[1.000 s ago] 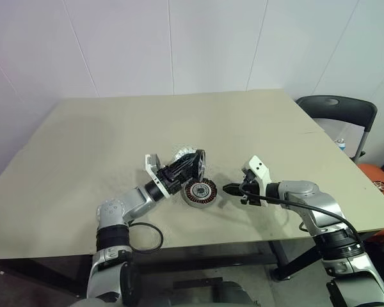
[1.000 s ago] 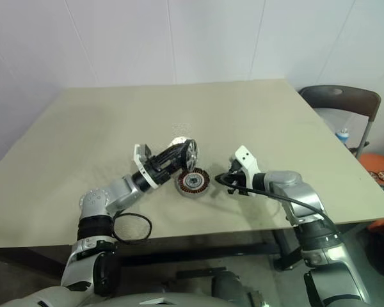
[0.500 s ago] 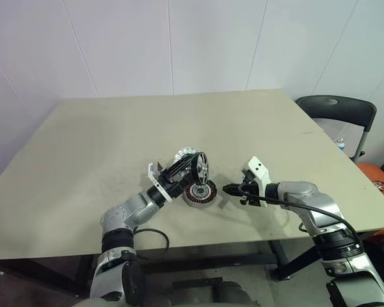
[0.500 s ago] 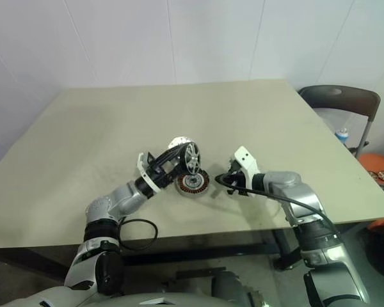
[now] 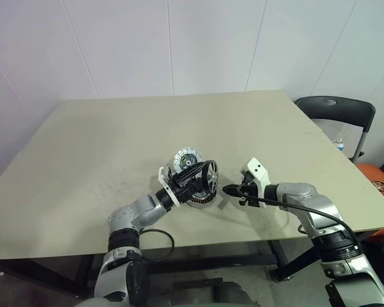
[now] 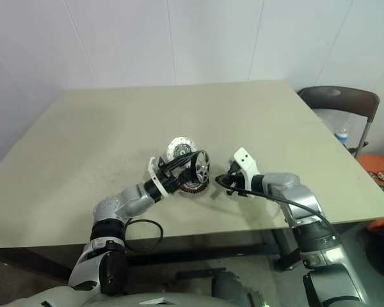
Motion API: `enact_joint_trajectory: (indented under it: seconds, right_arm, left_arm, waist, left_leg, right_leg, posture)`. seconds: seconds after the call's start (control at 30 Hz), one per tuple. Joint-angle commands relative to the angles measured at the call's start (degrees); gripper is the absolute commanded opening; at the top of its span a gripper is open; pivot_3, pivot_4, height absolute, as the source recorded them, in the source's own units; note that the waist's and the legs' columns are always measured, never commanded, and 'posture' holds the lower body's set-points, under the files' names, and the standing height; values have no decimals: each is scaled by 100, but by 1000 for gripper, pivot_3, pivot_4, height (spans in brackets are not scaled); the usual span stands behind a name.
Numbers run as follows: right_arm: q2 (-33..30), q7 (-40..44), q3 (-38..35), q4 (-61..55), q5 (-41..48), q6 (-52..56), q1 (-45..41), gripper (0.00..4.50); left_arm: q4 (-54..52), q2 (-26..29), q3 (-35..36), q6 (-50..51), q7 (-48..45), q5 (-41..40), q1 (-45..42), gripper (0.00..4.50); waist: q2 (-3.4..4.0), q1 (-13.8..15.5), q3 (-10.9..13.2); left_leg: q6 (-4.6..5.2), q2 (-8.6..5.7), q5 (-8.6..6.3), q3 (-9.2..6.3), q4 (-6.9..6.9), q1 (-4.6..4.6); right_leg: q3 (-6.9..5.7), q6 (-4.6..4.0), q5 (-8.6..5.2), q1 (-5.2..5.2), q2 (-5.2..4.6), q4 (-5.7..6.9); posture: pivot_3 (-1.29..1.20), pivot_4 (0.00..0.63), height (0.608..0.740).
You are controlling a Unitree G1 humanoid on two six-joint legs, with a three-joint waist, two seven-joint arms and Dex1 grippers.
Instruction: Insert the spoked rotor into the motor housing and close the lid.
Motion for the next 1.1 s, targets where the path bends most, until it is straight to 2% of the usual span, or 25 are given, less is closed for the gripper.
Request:
enact_joint_trajectory:
  seconds: [0.03,0.8,1.0,1.1]
  right_arm:
    - [19,-13,-38,-121,20,-95,-87,0]
    - [47,-68,-7,21,-54,-226,-162,0]
    - [70,-73,-19,84,-107,-266,-182,0]
    - [80,-72,-26,101,-123,-276,-178,0]
  left_arm:
    - [7,25,-54,-46,75,171,59,2579]
    - [-297,-26,36,-407,692,171,234,2579]
    - [-398,53,0,-368,846,226,308,4474]
    - [-440,167,27,-353,912,239,355,4474]
  waist:
    - [-1,-6,0]
    - [-3,-23,4]
    - [-4,-30,5]
    - [-4,-40,6]
  left_leg:
    - [0,0,0,0,0,4]
    - [-1,3,0,2,-4,8]
    - [-1,4,0,2,-6,8]
    - [-2,5,0,2,-8,9]
  right_leg:
    - [0,1,0,5,1,-1]
    - [1,5,-4,32,6,-2]
    - [2,6,-5,32,6,-2]
    - [2,6,-5,31,8,-2]
  posture:
    - [0,0,740]
    - [0,0,740]
    - [0,0,740]
    - [0,0,740]
